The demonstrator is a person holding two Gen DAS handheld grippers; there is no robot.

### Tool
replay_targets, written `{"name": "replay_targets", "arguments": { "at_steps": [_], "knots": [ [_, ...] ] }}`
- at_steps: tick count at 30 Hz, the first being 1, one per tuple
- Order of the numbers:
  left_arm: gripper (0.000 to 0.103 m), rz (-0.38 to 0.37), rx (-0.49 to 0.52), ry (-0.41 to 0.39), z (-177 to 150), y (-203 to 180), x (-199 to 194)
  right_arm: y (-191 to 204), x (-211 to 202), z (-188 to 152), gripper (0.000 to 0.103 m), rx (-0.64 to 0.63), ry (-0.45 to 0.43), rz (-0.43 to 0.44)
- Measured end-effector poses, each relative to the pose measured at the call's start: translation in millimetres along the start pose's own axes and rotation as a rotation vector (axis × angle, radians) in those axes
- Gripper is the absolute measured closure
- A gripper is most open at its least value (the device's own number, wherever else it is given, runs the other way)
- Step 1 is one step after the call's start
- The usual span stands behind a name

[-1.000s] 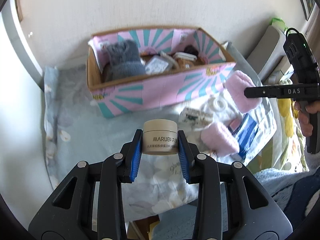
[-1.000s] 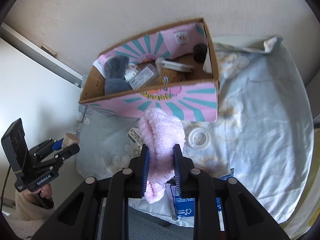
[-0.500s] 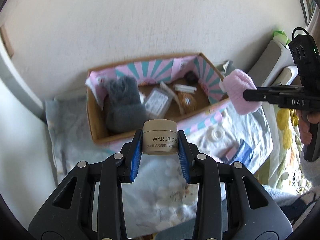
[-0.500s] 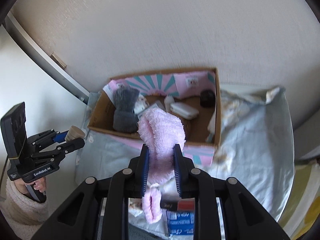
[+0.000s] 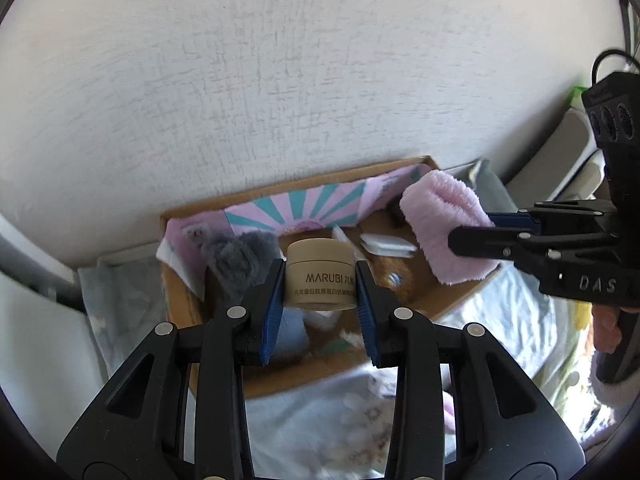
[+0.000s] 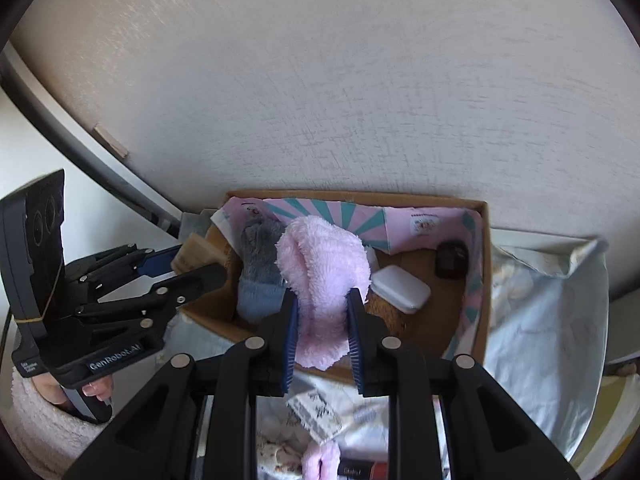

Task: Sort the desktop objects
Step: 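Carry the headband and jar over the cardboard box, then open both tools to drop the headband and jar into the box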

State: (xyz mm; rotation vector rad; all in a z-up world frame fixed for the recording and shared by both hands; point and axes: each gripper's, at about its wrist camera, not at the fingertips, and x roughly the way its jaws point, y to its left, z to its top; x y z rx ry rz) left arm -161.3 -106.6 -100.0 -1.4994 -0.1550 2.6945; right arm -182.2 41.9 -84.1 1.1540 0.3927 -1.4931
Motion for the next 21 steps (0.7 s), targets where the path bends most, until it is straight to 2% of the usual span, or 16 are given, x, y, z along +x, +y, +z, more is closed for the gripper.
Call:
{"name": "replay_targets", "arguments": {
  "at_steps": [8,21],
  "knots": [
    [0.073,0.006,-0.025,0.052,4.8,14.9,35.1,-3.7,38.5,8.8,0.082,0.004,0.068,-0.009],
    [0.073,0.023,-0.027,0.059,0.3,29.6,44.7,-6.9,55.7,12.1,0.082,0.004,0.108,-0.001]
  ]
}}
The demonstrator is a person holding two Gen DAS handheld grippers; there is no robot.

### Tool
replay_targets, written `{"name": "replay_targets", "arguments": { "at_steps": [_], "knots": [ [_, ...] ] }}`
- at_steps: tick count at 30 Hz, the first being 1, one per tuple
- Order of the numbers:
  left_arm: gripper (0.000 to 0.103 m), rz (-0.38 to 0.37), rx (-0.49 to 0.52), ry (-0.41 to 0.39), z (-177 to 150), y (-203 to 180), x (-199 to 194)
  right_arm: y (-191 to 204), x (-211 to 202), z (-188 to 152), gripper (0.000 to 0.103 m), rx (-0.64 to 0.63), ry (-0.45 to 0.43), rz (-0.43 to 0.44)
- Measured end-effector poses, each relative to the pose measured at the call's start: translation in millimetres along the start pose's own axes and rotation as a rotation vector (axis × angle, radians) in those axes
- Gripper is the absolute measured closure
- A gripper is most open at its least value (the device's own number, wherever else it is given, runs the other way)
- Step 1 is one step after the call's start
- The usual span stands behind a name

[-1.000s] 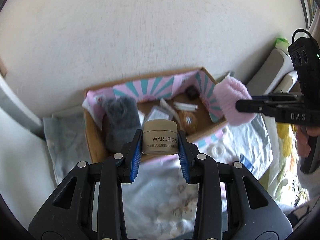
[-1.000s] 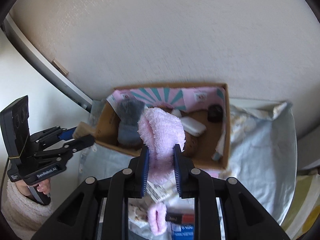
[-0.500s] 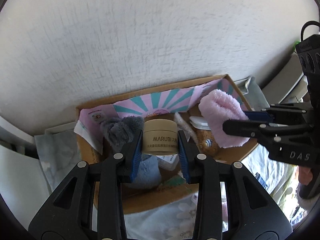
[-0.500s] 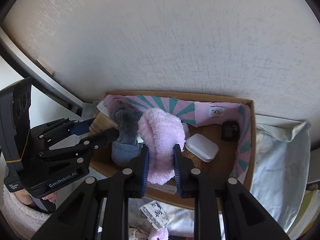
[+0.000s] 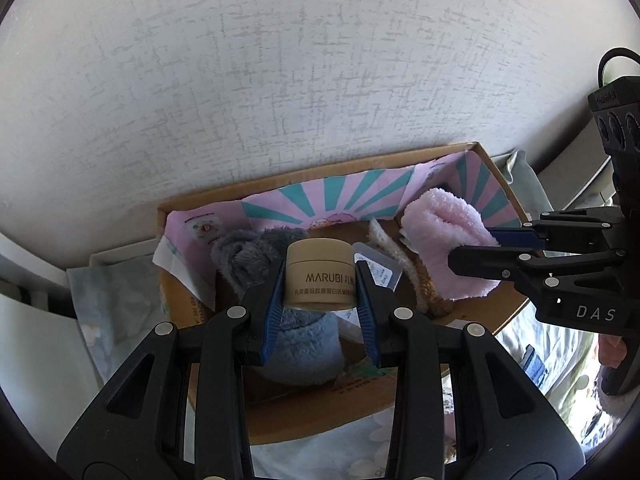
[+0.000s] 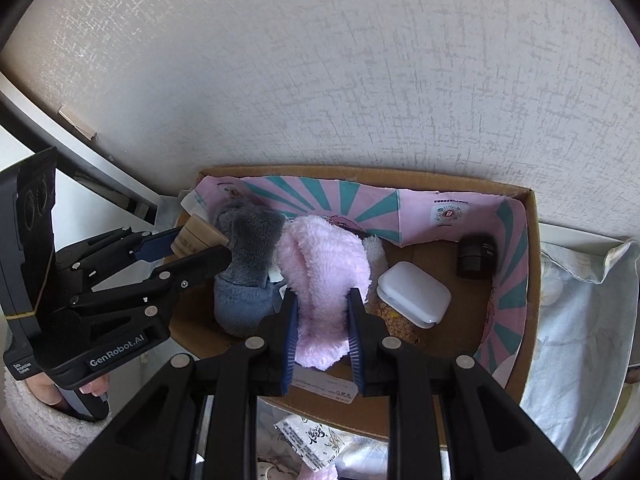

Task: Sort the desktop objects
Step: 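Open both tools to drop the headband and jar into the box, then move both tools back to the items on the sheet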

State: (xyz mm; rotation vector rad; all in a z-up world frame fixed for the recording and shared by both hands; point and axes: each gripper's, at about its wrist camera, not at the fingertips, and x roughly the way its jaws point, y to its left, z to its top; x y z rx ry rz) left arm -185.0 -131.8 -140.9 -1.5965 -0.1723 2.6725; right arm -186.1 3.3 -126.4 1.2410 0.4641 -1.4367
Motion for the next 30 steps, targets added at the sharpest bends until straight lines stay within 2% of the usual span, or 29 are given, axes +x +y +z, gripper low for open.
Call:
{"name": "replay_targets", "arguments": {
  "at_steps": [2,5,6,7,8,9,10,11,14,19,30],
  "knots": [
    [0.073,-0.007,-0.002,-0.007,-0.1,0.8,-0.5,1.1,0.9,0.9,0.082,-0.006,0.004,0.003],
    [0.069,-0.052,-0.029,-0.043,0.6,4.1,-4.4,6.5,1.9,2.2,0.076,-0.043,0.000,0.004],
    [0.062,-0.049,-0.038,-0.039,1.3,5.3,-3.6,8.6,0.4,1.8,0.071,-0.057,-0.011,0.003],
    [0.035,-0.035,-0.040,-0.031,2.3,5.4,-1.7,10.9,-1.3,1.1,0.060,-0.072,-0.020,0.002],
    [0.014,-0.003,-0.040,-0.024,3.1,5.5,0.4,12.4,-2.3,0.8,0.052,-0.080,-0.024,-0.002],
    [0.000,0.054,-0.041,-0.030,3.2,6.0,0.7,12.8,-3.2,0.3,0.039,-0.083,-0.025,-0.009],
    [0.001,0.089,-0.038,-0.041,2.7,6.8,-0.3,11.9,-4.5,-0.4,0.029,-0.082,-0.028,-0.021],
    [0.000,0.076,-0.036,-0.047,2.2,8.4,-1.9,10.6,-5.6,-1.4,0.026,-0.080,-0.032,-0.031],
    [0.000,0.044,-0.054,-0.045,1.4,11.8,-4.4,5.5,-11.7,-5.3,0.026,-0.078,-0.053,-0.043],
    [0.000,0.068,-0.029,-0.042,-2.1,5.5,-7.4,3.4,-18.9,-11.2,0.024,-0.086,-0.073,-0.067],
    [0.001,-0.003,-0.066,-0.071,-9.2,-2.0,-27.9,5.8,-33.6,-26.2,0.019,-0.119,-0.110,-0.115]
  ]
}}
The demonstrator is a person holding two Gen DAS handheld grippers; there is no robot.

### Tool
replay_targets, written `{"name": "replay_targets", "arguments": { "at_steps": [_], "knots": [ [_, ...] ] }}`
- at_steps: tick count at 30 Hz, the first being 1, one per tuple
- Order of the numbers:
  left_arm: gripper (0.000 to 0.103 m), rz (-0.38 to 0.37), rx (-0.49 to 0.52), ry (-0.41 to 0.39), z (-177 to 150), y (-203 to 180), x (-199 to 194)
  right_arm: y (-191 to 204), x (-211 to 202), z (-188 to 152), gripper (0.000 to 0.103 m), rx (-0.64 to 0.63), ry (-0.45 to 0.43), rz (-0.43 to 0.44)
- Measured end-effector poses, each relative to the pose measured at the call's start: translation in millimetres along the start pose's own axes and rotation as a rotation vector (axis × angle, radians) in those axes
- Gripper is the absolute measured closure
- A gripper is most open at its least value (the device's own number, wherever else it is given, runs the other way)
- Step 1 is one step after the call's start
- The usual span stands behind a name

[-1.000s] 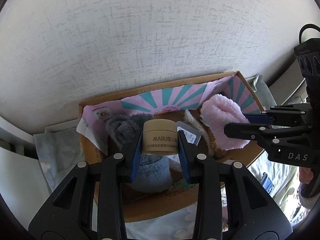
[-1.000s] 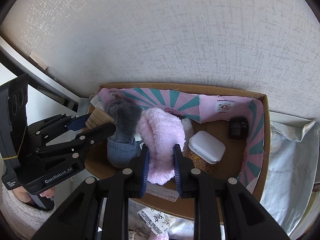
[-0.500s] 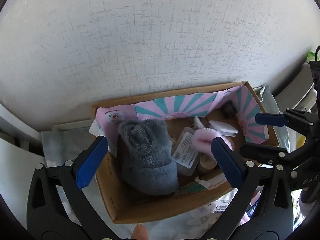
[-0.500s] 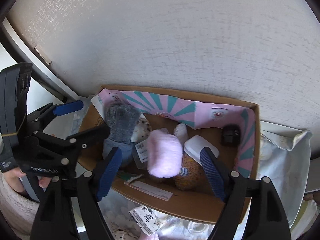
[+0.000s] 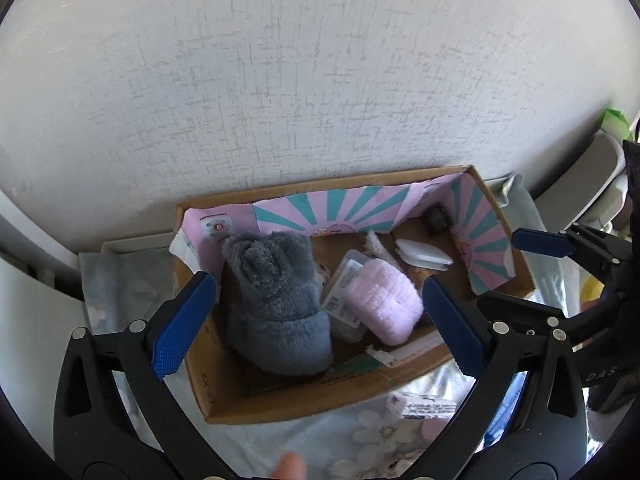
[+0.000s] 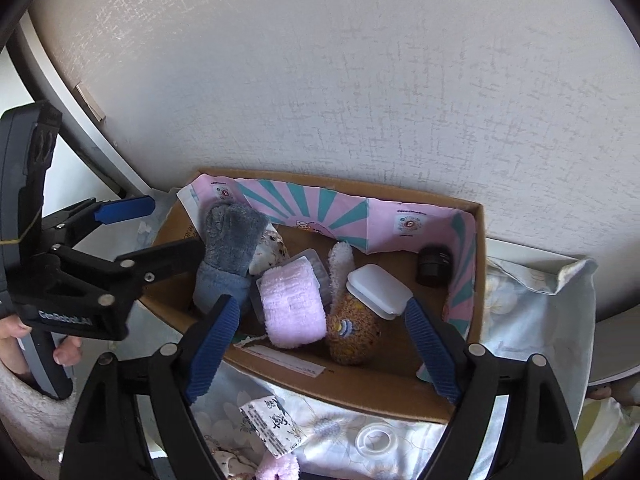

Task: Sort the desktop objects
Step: 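Move both tools back to the items on the sheet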

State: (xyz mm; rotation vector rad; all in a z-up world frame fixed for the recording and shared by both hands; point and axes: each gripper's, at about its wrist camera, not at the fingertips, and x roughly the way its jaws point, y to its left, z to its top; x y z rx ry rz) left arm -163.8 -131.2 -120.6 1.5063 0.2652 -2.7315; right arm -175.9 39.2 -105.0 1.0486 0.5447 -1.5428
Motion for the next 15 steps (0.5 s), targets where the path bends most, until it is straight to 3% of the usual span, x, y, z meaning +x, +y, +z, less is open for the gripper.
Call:
{"name": "replay_targets", "arguments": {
  "at_steps": [2,5,12,15],
  "knots": [
    [0.001,-0.015,0.001,-0.005,-4.2,-2.0,-5.6,-0.5,-6.5,-3.9,0.016,-0.004,-0.019,-0.005],
    [0.001,-0.017,0.012,-0.012,-11.6,-5.5,-15.1,-2.2,-17.9,-10.9,0.001,0.000,-0.041,-0.008],
    [0.001,-0.007,0.015,-0.013,-33.5,-8.5,-40.7,-13.0,-53.8,-33.0,0.001,0.021,-0.083,-0.006],
    [0.001,-0.053,0.008,0.003,-46.6,-9.6,-48.5,-21.8,-68.0,-48.9,0.001,0.031,-0.084,-0.001]
  ]
}}
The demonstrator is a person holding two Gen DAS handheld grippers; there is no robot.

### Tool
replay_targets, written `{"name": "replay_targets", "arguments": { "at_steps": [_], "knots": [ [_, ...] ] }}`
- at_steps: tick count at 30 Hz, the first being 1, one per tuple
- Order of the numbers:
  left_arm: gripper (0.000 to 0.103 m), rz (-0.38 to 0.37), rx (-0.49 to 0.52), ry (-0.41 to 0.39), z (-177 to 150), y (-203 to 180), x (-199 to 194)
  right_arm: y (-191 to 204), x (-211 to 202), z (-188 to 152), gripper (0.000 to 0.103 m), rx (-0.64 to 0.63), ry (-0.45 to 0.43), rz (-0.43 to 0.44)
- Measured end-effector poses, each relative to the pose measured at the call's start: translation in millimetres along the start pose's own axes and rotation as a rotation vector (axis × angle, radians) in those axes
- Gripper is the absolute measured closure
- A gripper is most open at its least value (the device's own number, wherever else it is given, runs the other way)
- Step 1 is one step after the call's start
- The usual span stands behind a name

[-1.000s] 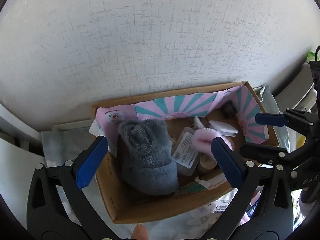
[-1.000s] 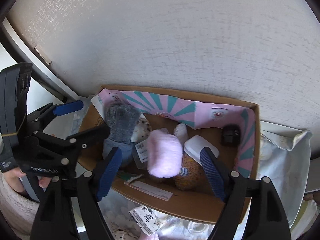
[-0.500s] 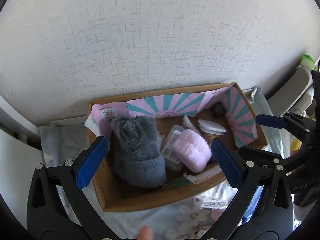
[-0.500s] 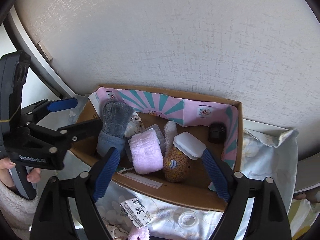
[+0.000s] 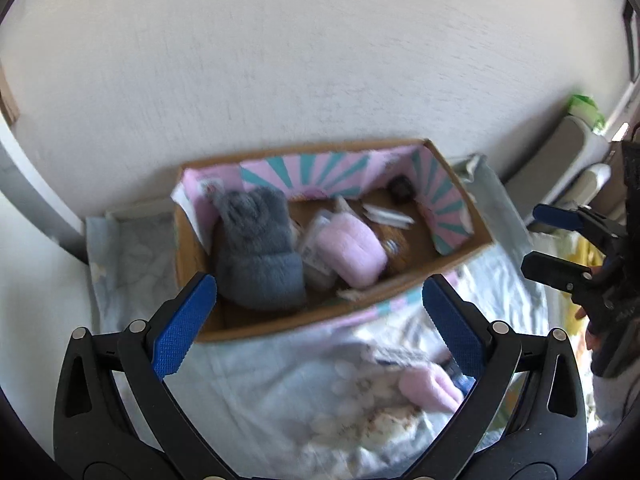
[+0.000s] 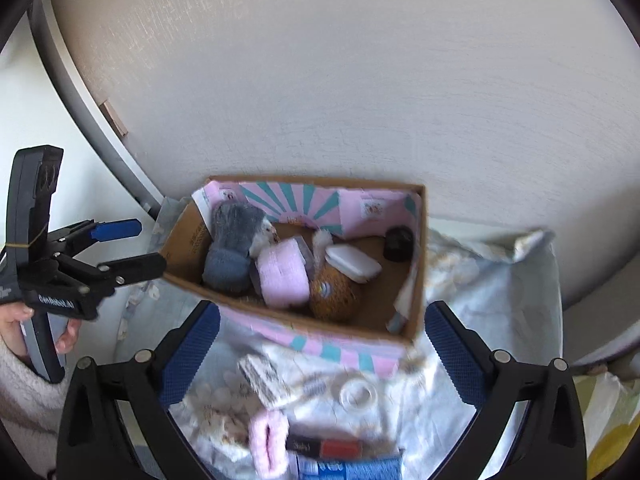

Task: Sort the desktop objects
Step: 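Move both tools back to the items on the sheet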

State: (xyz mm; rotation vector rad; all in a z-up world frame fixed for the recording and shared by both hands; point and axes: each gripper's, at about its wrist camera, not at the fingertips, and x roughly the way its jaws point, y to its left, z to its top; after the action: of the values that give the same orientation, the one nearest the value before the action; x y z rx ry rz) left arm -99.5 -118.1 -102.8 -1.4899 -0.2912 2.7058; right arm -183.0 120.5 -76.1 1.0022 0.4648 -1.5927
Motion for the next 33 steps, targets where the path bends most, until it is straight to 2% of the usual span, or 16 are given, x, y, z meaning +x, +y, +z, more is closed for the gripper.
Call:
{"name": "replay_targets", "arguments": {
  "at_steps": [3,9,13,15,19,21,23,29,33],
  "knots": [
    [0.000,-0.032,-0.003,0.019,-16.4,-4.1,-3.0,-12.2,-6.9,-17.5,0.001,0.009,0.043,-0.025],
    [0.000,-0.025,0.050,0.052,-53.1,-21.8,-0.9,-34.5,-22.0,-63.5,0.001,0.053,0.080,-0.094],
    [0.001,-0.060,0.128,0.078,-76.8,-40.6,1.9,-38.0,-26.8,-84.1,0.001,0.021,0.108,-0.112],
    [0.001,-0.075,0.181,0.097,-89.0,-49.5,5.7,-37.4,-27.6,-93.8,0.001,-0.024,0.137,-0.094],
    [0.008,-0.125,0.318,0.179,-116.4,-66.4,19.6,-28.1,-16.0,-110.3,0.001,-0.234,0.234,-0.027],
    [0.010,-0.127,0.376,0.213,-130.1,-73.0,31.6,-21.6,-4.4,-122.5,0.001,-0.393,0.295,0.003],
    [0.011,-0.135,0.406,0.229,-141.3,-78.0,42.8,-15.4,4.9,-133.4,0.001,-0.534,0.317,0.023],
    [0.016,-0.139,0.415,0.240,-165.5,-83.5,72.4,6.7,38.1,-167.5,0.001,-0.888,0.375,0.104],
    [0.022,-0.123,0.377,0.249,-171.9,-79.7,85.7,8.8,55.1,-184.2,0.001,-1.026,0.410,0.136]
  ]
}}
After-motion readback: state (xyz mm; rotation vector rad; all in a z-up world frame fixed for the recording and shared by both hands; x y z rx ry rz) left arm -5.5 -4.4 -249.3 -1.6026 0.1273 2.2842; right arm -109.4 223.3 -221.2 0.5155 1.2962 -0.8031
